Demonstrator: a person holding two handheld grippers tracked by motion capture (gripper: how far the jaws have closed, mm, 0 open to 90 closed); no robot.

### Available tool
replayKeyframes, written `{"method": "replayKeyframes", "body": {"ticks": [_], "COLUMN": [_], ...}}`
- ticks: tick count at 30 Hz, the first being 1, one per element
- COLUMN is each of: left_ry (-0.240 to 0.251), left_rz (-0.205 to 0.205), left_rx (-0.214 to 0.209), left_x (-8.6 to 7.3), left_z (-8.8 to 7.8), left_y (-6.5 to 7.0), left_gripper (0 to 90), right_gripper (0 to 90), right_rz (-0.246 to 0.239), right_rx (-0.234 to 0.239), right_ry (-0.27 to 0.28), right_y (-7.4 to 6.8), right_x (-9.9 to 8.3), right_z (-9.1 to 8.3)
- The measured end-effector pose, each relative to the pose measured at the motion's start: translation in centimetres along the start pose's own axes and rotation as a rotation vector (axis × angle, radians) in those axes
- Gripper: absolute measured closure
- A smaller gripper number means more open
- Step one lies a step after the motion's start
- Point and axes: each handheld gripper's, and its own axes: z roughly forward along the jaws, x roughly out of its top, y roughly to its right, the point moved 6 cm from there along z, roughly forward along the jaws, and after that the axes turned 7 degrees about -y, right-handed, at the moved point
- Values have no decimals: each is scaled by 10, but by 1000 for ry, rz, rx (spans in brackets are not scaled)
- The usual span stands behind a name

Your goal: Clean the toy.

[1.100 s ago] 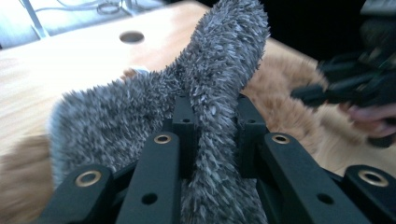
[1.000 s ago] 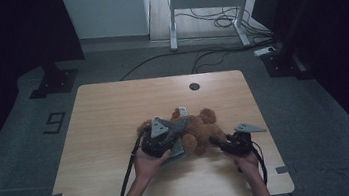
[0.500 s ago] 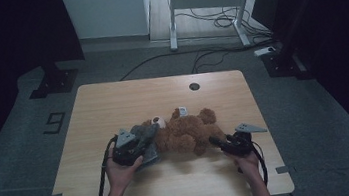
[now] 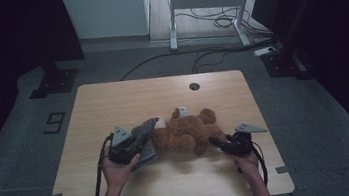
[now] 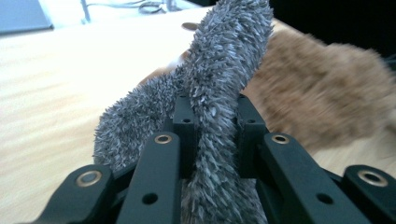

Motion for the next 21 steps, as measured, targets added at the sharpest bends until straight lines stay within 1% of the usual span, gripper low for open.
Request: {"method": "replayKeyframes", "body": {"ticks": [3,7,8,12,13,15,17,20,21], "left_ry": [5,4,2,-17,-28,-45,-74,-125,-131], "left_rz": [35,54,61,105,114,124,127,124,120], "left_rx": [-23,-64,-78,-104,-113,-122,-133,-136,-137], "left_x": [12,30,35,49,51,53,52,41,38], "left_z": [6,23,28,43,48,56,65,79,81], "left_y": [15,34,41,62,68,75,80,82,81], "left_gripper": [749,749,750,749,749,749,749,749,749], "right_gripper": [568,569,568,569,568,568,568,569,568], "right_rz": [-2,-3,-4,-6,-6,-5,-5,-8,-9], "right_rx": [-2,-2,-2,-1,-1,-2,-2,-2,-2], "right_ry": [2,2,2,0,0,1,0,0,-1], "right_y": [0,0,0,0,0,0,0,0,0], "right_x": [0,0,0,0,0,0,0,0,0], "right_z": [0,0,0,-1,-1,-1,-1,-1,-1]}}
